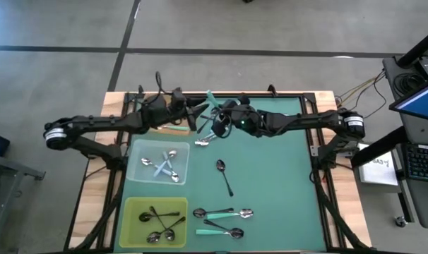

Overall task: Sort silverware by color (type)
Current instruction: Put the green spoon into the orange bin

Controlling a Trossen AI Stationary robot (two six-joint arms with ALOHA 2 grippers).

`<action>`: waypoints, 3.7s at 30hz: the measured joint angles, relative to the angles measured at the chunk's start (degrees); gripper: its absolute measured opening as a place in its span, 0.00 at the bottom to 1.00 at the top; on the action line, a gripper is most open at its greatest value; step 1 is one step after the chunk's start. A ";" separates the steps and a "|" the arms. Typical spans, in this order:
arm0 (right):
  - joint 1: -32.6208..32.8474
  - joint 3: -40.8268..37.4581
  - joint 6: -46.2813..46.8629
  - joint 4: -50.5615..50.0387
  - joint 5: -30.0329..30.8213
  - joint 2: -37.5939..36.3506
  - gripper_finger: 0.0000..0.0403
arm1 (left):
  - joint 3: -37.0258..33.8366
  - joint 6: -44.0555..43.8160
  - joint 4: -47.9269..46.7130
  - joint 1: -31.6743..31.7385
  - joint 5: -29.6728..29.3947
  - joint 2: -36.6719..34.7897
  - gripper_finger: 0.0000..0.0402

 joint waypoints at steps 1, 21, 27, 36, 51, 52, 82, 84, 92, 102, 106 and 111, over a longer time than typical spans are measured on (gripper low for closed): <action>-0.22 0.00 0.00 -0.05 -0.01 0.06 0.08 | 0.31 0.10 0.08 0.00 -0.86 0.67 0.30; -0.67 0.07 -8.44 7.31 -4.33 2.28 0.08 | 2.93 2.84 -0.02 2.40 -4.77 3.12 0.20; -1.00 0.07 -11.41 8.55 -4.22 2.33 0.07 | 3.00 -0.24 0.18 3.77 0.35 2.71 0.07; -2.39 0.59 -11.90 9.26 -4.39 2.26 0.23 | 3.01 0.64 -1.04 4.92 -0.02 2.26 0.07; -6.40 4.16 -8.93 -11.41 -4.14 1.80 0.47 | 2.98 7.01 -30.10 18.86 -3.19 -4.82 0.07; -6.80 4.17 -7.89 -12.75 -4.17 1.80 0.47 | 2.95 8.17 -32.45 19.61 -4.21 -5.62 0.07; -13.08 4.17 -5.18 -17.42 -4.34 1.87 0.40 | 2.98 19.14 -55.56 21.29 -7.98 -1.38 0.11; -13.08 4.17 -5.18 -17.55 -4.36 1.87 0.40 | 2.98 18.89 -54.92 21.29 -3.36 -1.61 0.11; -13.58 4.17 -2.96 -28.29 -4.39 1.87 0.40 | 2.98 18.96 -54.12 21.27 6.49 -1.71 0.11; -16.74 4.13 7.17 -53.02 -4.38 1.87 0.40 | 2.98 23.34 -54.43 21.29 5.05 -1.14 0.11; -17.88 4.13 9.55 -61.33 -4.37 1.87 0.40 | 2.98 27.79 -54.41 21.32 1.06 -1.14 0.11; -18.61 4.11 12.15 -67.13 -4.52 1.87 0.40 | 2.98 31.30 -54.55 21.31 0.46 -0.99 0.11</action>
